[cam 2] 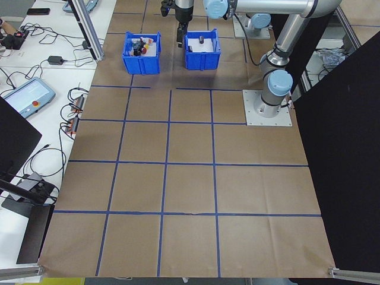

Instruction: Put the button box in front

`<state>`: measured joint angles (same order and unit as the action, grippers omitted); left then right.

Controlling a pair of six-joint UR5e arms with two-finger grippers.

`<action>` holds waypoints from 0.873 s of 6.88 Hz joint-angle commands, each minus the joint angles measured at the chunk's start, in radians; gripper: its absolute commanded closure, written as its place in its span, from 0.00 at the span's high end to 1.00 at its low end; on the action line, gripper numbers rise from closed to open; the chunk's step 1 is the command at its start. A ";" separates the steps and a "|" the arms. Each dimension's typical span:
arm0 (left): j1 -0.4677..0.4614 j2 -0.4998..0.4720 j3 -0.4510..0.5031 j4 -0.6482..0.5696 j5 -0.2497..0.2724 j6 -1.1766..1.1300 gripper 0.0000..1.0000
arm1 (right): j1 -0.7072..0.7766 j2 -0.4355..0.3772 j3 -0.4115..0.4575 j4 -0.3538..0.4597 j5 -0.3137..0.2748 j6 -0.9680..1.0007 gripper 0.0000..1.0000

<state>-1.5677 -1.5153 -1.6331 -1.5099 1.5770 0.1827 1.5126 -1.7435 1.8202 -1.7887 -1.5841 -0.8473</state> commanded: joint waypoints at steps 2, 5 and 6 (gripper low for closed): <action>0.000 0.000 -0.001 0.000 0.000 -0.002 1.00 | -0.063 0.137 -0.144 -0.015 0.104 0.594 1.00; 0.000 0.001 0.001 0.000 0.000 -0.002 1.00 | 0.041 0.280 -0.331 0.119 -0.002 0.755 1.00; 0.000 0.001 0.001 0.000 -0.002 -0.002 1.00 | 0.031 0.283 -0.326 0.136 0.001 0.743 1.00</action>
<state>-1.5677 -1.5141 -1.6323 -1.5094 1.5765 0.1810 1.5405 -1.4752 1.5054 -1.6803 -1.5775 -0.1119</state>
